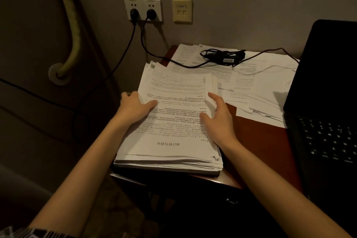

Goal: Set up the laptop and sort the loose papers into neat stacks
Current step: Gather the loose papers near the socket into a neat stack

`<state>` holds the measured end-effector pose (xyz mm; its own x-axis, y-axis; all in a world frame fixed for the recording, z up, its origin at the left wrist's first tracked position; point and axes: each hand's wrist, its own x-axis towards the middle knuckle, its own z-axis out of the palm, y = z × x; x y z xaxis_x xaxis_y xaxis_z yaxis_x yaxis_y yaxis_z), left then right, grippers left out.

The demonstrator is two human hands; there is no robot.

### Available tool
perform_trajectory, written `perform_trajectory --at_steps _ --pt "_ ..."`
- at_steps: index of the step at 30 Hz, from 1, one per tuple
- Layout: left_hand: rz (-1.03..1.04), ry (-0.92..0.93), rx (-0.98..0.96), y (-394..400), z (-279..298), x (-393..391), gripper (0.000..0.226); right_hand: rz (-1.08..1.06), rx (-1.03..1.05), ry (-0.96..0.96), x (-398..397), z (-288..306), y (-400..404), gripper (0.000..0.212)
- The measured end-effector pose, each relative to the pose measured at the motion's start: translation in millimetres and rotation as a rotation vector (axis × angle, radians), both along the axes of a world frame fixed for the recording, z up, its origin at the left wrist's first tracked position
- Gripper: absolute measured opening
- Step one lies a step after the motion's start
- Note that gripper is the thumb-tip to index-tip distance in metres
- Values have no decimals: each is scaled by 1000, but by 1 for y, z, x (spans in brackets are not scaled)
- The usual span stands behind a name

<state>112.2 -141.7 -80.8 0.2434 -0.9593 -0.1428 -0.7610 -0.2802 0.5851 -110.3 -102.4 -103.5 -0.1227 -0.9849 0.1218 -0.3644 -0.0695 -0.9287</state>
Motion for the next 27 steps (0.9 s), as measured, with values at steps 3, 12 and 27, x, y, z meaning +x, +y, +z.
perform_trajectory --at_steps 3,12,27 --pt "-57 76 -51 7 -1 2 50 0 -6 7 1 1 1 56" --pt "-9 101 -47 9 6 5 47 35 -32 74 4 2 3 56" --pt "201 784 249 37 5 84 26 221 -83 164 65 3 -3 57"
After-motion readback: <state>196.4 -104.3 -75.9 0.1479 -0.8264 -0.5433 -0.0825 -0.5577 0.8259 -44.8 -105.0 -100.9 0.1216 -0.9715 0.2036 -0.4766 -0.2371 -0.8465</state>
